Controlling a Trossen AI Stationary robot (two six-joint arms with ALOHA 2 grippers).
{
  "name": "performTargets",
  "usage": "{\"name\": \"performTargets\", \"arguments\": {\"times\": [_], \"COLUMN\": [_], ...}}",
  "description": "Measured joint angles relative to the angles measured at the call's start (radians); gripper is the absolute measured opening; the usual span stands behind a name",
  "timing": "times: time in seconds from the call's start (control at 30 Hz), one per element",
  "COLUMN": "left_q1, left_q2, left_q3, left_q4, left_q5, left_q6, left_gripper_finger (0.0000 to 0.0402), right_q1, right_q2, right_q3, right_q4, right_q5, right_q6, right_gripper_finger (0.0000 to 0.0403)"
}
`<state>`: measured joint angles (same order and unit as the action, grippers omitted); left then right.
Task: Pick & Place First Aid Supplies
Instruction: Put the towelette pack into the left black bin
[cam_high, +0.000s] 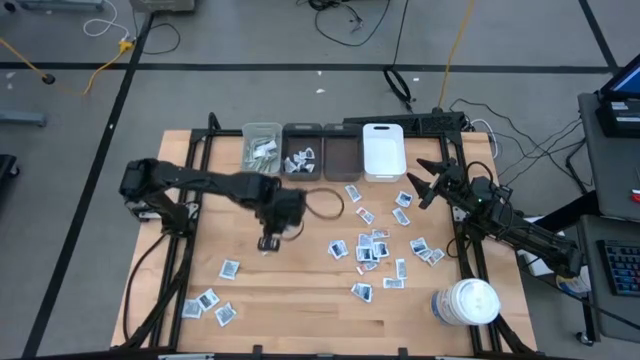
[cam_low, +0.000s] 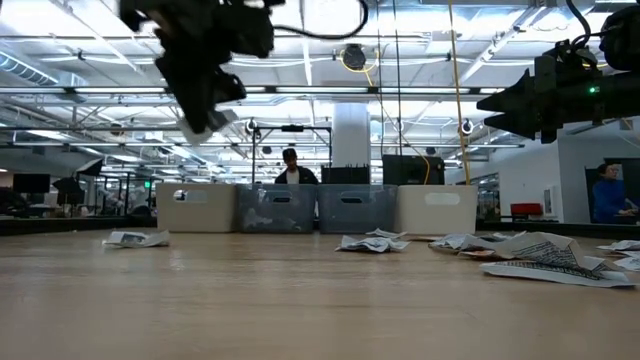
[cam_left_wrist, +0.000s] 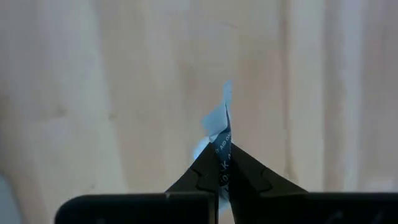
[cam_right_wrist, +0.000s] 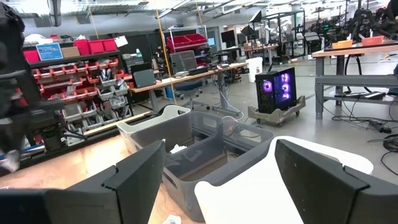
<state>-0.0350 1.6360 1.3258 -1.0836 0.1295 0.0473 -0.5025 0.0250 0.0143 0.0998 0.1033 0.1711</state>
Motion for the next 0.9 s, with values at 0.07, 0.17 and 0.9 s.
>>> {"name": "performTargets", "arguments": {"times": [0.07,0.17,0.9], "left_q1": [0.058,0.155,0.641], "left_q2": [0.0,0.0,0.106], "left_q3": [0.0,0.0,0.122], "left_q4": [0.0,0.0,-0.045], "left_q5": [0.0,0.0,-0.051], "left_q6": [0.006,0.025,0.044], "left_gripper_finger": [0.0015,0.0015,0.0015], "right_q1": [0.0,0.0,0.0], "right_q2": [0.0,0.0,0.0], "right_q3": [0.0,0.0,0.0], "right_q4": [0.0,0.0,0.0], "right_q5": [0.0,0.0,0.0], "right_q6": [0.0,0.0,0.0], "right_gripper_finger": [0.0297,0.0297,0.0297]}}
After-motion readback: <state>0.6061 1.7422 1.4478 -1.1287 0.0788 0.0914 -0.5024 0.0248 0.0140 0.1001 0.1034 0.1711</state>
